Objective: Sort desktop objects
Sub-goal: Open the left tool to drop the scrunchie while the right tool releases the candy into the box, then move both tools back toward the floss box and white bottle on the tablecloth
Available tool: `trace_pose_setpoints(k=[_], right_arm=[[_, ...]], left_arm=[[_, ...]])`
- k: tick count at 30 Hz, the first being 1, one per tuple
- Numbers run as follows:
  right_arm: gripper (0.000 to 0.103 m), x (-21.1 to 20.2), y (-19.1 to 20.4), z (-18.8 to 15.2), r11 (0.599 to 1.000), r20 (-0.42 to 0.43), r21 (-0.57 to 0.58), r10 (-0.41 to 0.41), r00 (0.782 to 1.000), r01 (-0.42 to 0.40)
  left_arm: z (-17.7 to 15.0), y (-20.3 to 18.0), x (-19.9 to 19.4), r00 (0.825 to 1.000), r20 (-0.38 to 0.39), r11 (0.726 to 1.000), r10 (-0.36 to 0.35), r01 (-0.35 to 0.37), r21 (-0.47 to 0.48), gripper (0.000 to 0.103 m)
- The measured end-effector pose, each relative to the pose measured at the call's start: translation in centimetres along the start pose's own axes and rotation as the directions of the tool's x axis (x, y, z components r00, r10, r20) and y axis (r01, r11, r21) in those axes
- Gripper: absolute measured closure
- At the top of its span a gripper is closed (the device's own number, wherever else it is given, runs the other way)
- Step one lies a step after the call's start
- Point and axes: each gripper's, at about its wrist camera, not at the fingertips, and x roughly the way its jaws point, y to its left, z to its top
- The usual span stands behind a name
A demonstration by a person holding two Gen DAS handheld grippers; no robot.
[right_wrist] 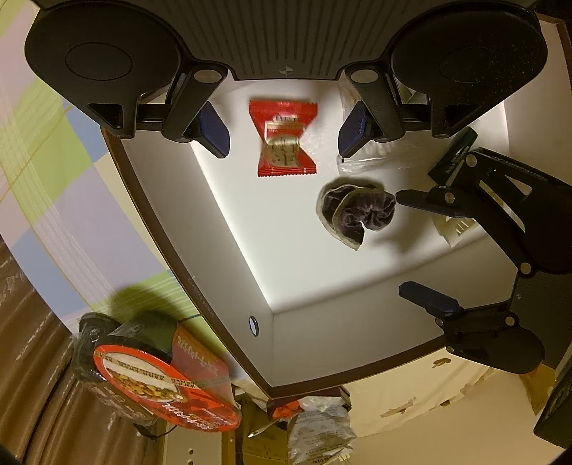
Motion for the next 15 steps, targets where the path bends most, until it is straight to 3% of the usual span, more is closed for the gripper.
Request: trace_pose_setpoints(k=[7, 15], right_arm=[[0.032, -0.9, 0.7, -0.2, 1.0, 0.014, -0.004, 0.002, 1.0, -0.002], [0.032, -2.3, 1.7, -0.6, 1.0, 0.043, -0.01, -0.011, 0.999, 0.012]], left_arm=[[-0.1, -0.5, -1.4, 1.0, 0.02, 1.0, 0.015, -0.015, -0.004, 0.031], [-0.3, -1.2, -3.6, 0.998, 0.05, 0.999, 0.035, -0.035, -0.014, 0.019]])
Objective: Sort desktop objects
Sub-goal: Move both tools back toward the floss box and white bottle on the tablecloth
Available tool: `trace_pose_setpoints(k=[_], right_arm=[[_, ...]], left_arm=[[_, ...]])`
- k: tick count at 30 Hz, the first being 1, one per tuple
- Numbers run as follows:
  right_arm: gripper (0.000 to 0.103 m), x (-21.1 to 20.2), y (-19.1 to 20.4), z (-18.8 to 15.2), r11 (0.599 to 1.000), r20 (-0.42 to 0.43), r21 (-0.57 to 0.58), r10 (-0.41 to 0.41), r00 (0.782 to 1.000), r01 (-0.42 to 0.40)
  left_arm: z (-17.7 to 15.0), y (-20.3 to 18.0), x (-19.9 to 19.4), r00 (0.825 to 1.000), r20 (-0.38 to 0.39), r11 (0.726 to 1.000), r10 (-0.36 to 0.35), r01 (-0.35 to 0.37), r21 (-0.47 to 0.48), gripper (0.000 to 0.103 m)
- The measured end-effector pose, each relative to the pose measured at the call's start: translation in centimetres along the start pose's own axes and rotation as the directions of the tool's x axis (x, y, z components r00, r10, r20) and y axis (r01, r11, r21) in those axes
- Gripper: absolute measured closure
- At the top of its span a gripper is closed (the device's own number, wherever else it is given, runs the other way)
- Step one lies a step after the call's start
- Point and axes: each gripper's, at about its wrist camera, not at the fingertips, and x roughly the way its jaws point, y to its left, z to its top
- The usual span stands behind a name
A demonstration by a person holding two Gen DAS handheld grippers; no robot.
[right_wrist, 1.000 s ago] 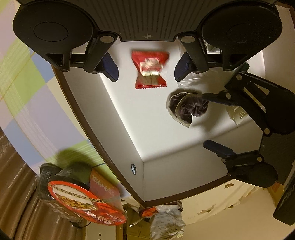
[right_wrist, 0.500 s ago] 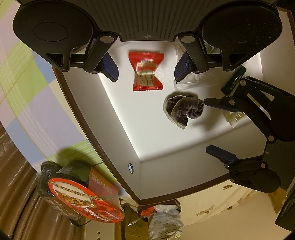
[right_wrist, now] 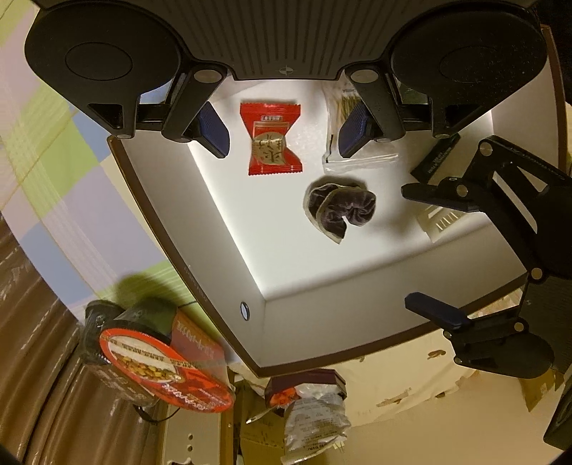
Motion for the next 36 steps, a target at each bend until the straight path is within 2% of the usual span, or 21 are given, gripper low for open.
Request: trace_pose_setpoints(k=[2, 3, 4, 5, 8, 12, 22, 36], right_arm=[[0.029, -0.4, 0.3, -0.1, 1.0, 0.007, 0.0, -0.002, 1.0, 0.002], [0.022, -0.5, 0.4, -0.2, 1.0, 0.01, 0.0, -0.005, 1.0, 0.005], [0.007, -0.8, 0.7, -0.3, 1.0, 0.019, -0.003, -0.012, 1.0, 0.012], [0.006, -1.2, 0.9, -0.5, 1.0, 0.033, -0.011, -0.015, 0.999, 0.015], [0.006, -2.1, 1.6, -0.7, 1.0, 0.051, -0.02, -0.009, 0.999, 0.01], [0.006, -3.0, 2.3, -1.0, 0.999, 0.061, -0.028, -0.021, 0.998, 0.023], [0.005, -5.2, 4.1, -2.5, 0.998, 0.097, -0.04, -0.039, 0.995, 0.043], [0.005, -8.9, 6.3, -5.8, 0.999, 0.164, -0.019, -0.026, 0.986, 0.03]], left_arm=[[-0.1, -0.1, -0.5, 1.0, 0.002, 1.0, 0.004, -0.004, -0.006, 0.019], [-0.2, -0.2, -0.7, 1.0, 0.002, 1.0, 0.007, -0.007, -0.008, 0.019], [-0.2, -0.3, -0.9, 1.0, 0.002, 1.0, 0.01, -0.01, -0.01, 0.019], [-0.3, -0.4, -1.2, 1.0, 0.001, 1.0, 0.013, -0.013, -0.011, 0.019], [-0.5, -0.6, -1.9, 1.0, 0.0, 1.0, 0.024, -0.024, -0.011, 0.019], [-0.8, -1.2, -3.3, 0.999, 0.015, 0.999, 0.041, -0.04, -0.012, 0.012], [-1.8, -3.0, -7.0, 0.995, 0.056, 0.997, 0.081, -0.08, -0.01, 0.009], [-4.4, -6.9, -11.6, 0.988, 0.087, 0.991, 0.129, -0.126, -0.038, 0.008]])
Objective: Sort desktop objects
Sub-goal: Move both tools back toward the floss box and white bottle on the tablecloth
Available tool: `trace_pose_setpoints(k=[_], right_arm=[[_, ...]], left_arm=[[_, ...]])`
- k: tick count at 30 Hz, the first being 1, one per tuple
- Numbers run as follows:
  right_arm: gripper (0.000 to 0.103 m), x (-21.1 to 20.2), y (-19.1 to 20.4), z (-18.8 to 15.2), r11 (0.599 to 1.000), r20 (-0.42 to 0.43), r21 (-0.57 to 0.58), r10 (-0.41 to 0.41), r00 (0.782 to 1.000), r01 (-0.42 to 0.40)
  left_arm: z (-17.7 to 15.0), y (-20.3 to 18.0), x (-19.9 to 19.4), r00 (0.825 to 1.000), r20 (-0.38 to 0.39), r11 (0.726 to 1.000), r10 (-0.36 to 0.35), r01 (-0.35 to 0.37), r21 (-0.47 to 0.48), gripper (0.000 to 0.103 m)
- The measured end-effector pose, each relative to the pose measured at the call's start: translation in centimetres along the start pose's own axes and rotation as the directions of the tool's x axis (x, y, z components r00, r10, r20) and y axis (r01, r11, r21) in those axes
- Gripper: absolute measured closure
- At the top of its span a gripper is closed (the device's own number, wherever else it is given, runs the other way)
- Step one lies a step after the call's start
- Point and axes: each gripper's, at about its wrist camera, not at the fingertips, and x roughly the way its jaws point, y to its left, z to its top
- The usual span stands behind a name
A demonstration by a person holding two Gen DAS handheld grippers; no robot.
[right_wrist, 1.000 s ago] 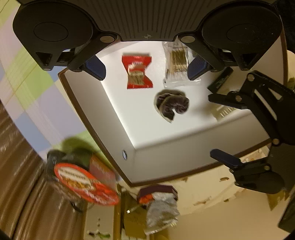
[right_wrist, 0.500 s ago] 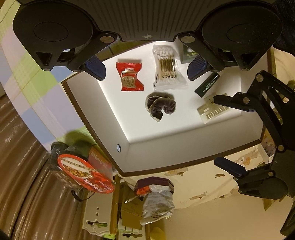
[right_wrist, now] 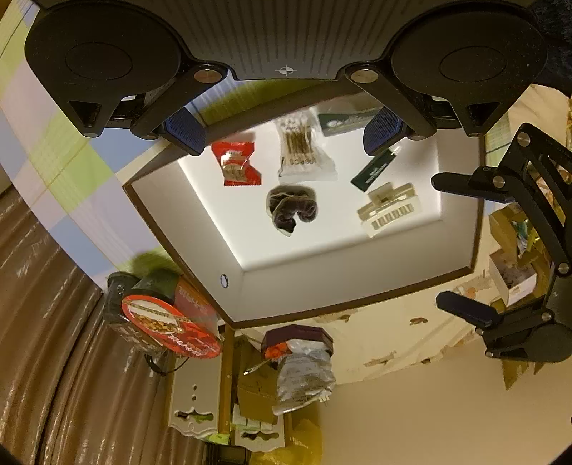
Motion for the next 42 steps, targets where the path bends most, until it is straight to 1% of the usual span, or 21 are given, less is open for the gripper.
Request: trace_pose_setpoints(k=[10, 18, 27, 36, 42], right_arm=[[0.005, -3.5, 1.0, -3.3, 1.0, 0.039, 0.003, 0.024, 0.999, -0.024], [0.005, -6.0, 1.2, -6.4, 0.999, 0.051, -0.001, 0.042, 0.998, -0.042], [0.005, -8.0, 1.0, -9.0, 0.998, 0.06, -0.021, 0.055, 0.997, -0.054], [0.005, -9.7, 0.5, -12.6, 0.997, 0.051, -0.02, 0.082, 0.995, -0.081], [0.005, -10.6, -0.5, -15.4, 0.996, 0.035, -0.007, 0.084, 0.996, -0.084]], left_arm=[[-2.0, -3.2, -2.8, 0.999, -0.005, 0.998, 0.043, -0.044, -0.054, 0.006], [-3.4, -6.0, -5.0, 0.998, -0.003, 0.994, 0.06, -0.06, -0.097, 0.006], [-4.7, -9.2, -7.0, 0.996, -0.005, 0.986, 0.087, -0.087, -0.141, 0.005], [-5.8, -12.9, -7.7, 0.996, -0.026, 0.978, 0.091, -0.094, -0.184, 0.005], [-6.3, -15.6, -7.7, 0.996, -0.038, 0.975, 0.085, -0.091, -0.201, 0.005]])
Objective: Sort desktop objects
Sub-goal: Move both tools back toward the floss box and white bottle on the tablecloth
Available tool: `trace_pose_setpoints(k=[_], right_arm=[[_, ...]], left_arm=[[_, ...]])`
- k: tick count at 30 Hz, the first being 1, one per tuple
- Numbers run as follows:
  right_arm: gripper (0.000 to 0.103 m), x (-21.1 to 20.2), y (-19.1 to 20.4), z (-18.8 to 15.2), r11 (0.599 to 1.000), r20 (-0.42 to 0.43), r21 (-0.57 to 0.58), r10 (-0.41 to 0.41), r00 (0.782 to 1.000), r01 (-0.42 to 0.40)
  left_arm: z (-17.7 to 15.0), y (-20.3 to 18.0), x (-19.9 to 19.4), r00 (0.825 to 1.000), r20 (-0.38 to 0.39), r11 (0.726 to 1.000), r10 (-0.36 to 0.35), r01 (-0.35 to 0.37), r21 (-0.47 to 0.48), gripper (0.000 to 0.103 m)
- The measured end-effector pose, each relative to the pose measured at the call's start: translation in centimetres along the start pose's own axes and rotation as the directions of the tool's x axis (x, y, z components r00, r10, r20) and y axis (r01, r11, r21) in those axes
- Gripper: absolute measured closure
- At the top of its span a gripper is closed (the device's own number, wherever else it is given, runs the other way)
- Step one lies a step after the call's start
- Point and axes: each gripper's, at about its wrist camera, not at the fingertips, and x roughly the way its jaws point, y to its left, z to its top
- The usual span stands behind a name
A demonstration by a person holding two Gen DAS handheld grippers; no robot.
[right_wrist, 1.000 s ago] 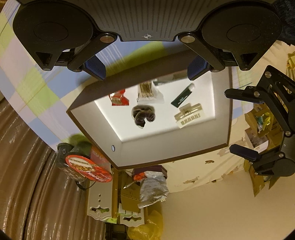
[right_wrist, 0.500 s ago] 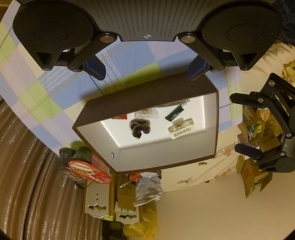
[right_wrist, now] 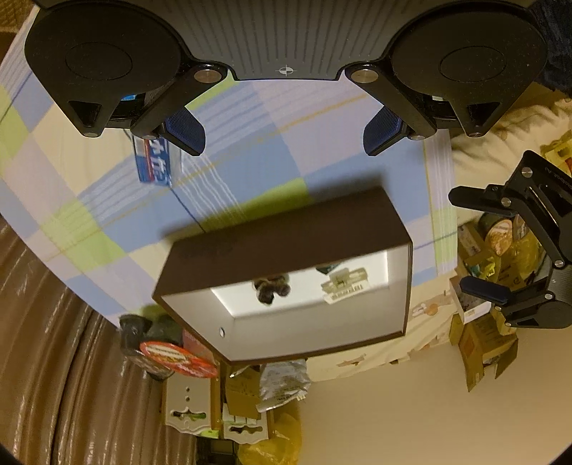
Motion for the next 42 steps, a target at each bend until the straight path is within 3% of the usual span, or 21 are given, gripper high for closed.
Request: trace_pose_setpoints(k=[14, 27, 36, 42], right_arm=[[0.005, -3.9, -4.8, -7.2, 0.984, -0.029, 0.157, -0.079, 0.996, 0.083], [0.005, -6.0, -11.2, -14.4, 0.898, -0.123, 0.382, -0.186, 0.975, 0.22], [0.006, -4.6, -15.9, -16.1, 0.851, -0.161, 0.45, -0.221, 0.962, 0.271], [0.006, -3.6, -20.8, -16.4, 0.792, -0.13, 0.534, -0.269, 0.954, 0.296]], left_arm=[[1.5, -6.8, 3.1, 0.993, -0.023, 0.991, -0.114, 0.115, 0.073, 0.005], [5.5, -11.8, 8.9, 0.974, -0.073, 0.957, -0.215, 0.225, 0.186, 0.005], [9.2, -13.9, 13.5, 0.966, -0.099, 0.94, -0.24, 0.257, 0.225, 0.005], [11.9, -14.8, 17.2, 0.963, -0.124, 0.939, -0.24, 0.263, 0.222, 0.005]])
